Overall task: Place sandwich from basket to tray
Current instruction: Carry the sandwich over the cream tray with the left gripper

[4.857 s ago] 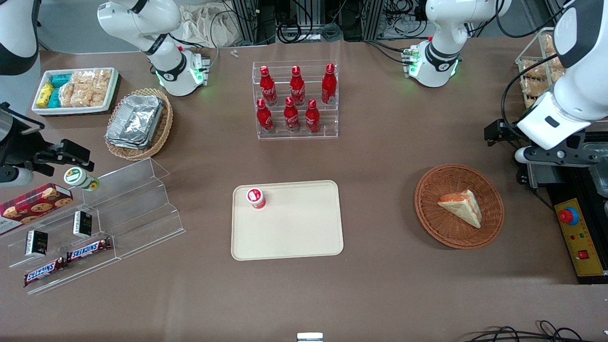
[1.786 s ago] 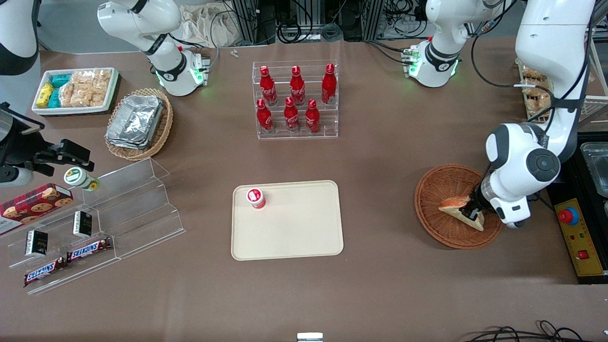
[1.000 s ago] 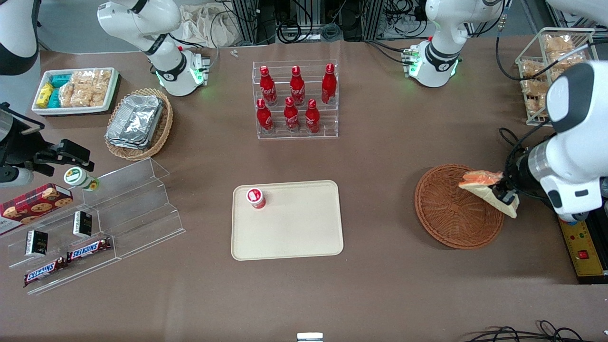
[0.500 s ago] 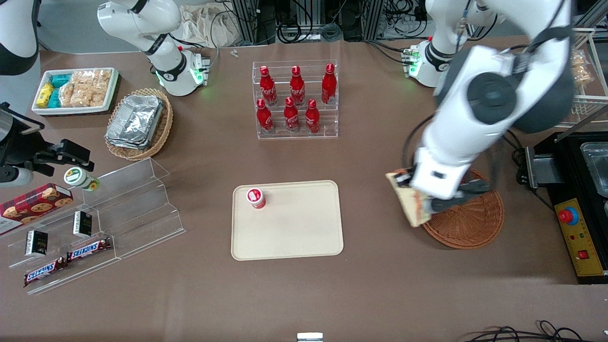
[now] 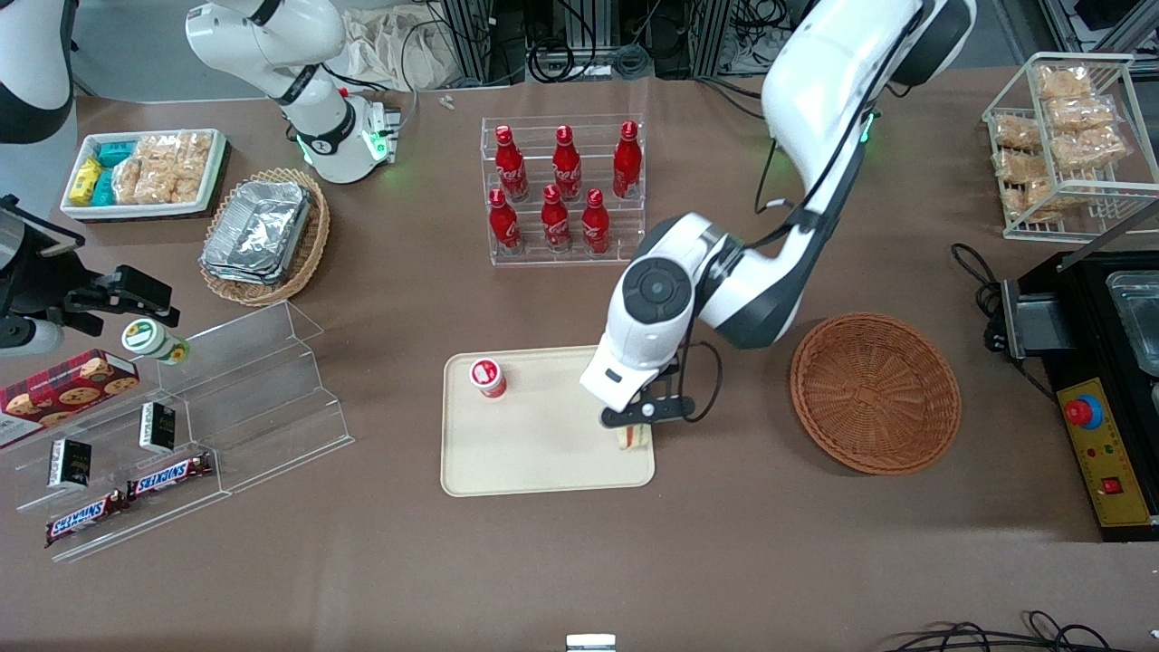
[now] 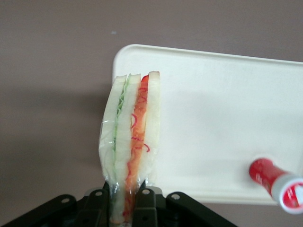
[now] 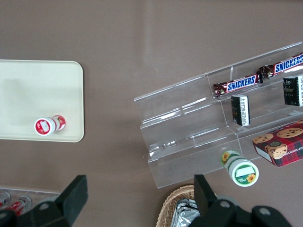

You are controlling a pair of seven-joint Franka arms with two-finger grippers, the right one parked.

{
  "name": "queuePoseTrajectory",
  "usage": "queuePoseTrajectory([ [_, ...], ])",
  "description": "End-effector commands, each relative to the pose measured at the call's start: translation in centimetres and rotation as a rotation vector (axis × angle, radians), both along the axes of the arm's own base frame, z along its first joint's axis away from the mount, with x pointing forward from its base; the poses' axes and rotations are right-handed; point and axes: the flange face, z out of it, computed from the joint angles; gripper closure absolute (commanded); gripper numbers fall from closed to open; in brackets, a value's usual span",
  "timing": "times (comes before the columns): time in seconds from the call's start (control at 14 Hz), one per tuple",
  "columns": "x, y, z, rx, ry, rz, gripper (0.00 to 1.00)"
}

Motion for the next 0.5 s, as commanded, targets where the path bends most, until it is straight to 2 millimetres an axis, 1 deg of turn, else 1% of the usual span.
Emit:
queuePoseTrajectory([
  [0.0, 1.7, -0.4, -3.2, 0.017, -0.052, -0.045, 1.00],
  [0.07, 1.7, -0.5, -4.8, 0.027, -0.063, -0.057, 1.00],
  [0.14, 1.2, -1.2, -6.2, 0.029, -0.061, -0.066, 1.00],
  [0.21, 0.9, -1.8, -7.1, 0.030, -0.064, -0.076, 1.00],
  [0.36, 0.6, -1.8, -8.3, 0.036, -0.054, -0.083, 1.00],
  [0.43, 0.6, -1.8, -8.5, 0.038, -0.051, -0.083, 0.96],
])
